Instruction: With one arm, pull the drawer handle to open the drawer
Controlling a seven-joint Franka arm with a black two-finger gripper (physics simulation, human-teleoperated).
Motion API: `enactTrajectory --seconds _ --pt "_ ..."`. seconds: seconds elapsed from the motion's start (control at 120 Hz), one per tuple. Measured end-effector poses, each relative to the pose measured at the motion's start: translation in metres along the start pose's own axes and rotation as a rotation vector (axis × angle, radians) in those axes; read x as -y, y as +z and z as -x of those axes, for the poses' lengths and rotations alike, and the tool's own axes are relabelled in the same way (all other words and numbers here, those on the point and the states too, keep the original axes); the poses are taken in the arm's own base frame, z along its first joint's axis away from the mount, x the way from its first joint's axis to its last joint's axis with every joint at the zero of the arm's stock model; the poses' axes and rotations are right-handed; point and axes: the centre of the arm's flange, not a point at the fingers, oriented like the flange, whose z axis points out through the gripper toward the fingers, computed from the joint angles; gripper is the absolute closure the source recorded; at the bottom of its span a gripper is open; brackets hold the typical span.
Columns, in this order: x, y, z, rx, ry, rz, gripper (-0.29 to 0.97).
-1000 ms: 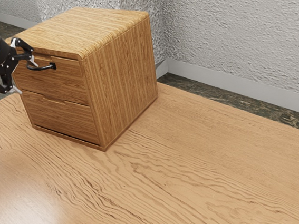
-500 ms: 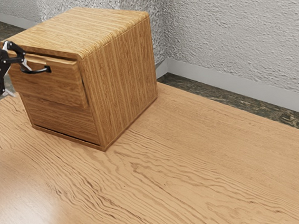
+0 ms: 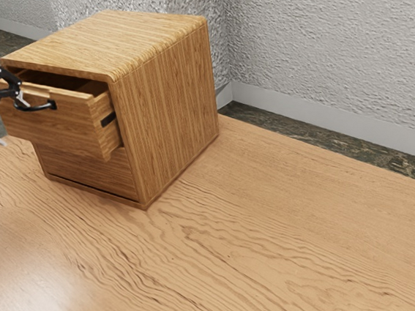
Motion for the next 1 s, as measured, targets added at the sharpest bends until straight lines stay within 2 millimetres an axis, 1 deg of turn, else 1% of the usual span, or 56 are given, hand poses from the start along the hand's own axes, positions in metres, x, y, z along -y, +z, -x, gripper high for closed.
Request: enactTrajectory --seconds 0.067,0.142,0.25,0.325,0.367,0.45,0.5,0.608,0.767,0.867,0.933,1.0 --pt "-0.008 -0.003 -0.002 0.002 -0.004 0.002 0.02" --pt "-0.016 -0.004 0.001 -0.001 -0.016 0.008 -0.01" --pt "-0.027 -0.007 0.001 0.000 -0.024 0.009 0.00" --pt "-0.034 -0.008 0.002 0.002 -0.027 0.010 -0.03" --pt "-0.037 -0.010 0.001 0.001 -0.029 0.009 0.01" --pt "-0.042 -0.021 0.001 0.005 -0.035 -0.006 0.09" --pt "-0.046 -0.027 -0.001 0.006 -0.038 -0.014 0.11" --pt "-0.059 -0.028 -0.002 0.000 -0.047 -0.010 0.02" --pt "-0.069 -0.037 -0.004 -0.005 -0.057 -0.021 0.01" --pt "-0.074 -0.038 -0.003 -0.008 -0.063 -0.024 0.00" --pt "-0.076 -0.042 -0.005 -0.007 -0.062 -0.028 0.03" --pt "-0.077 -0.043 -0.009 -0.008 -0.058 -0.030 0.02"
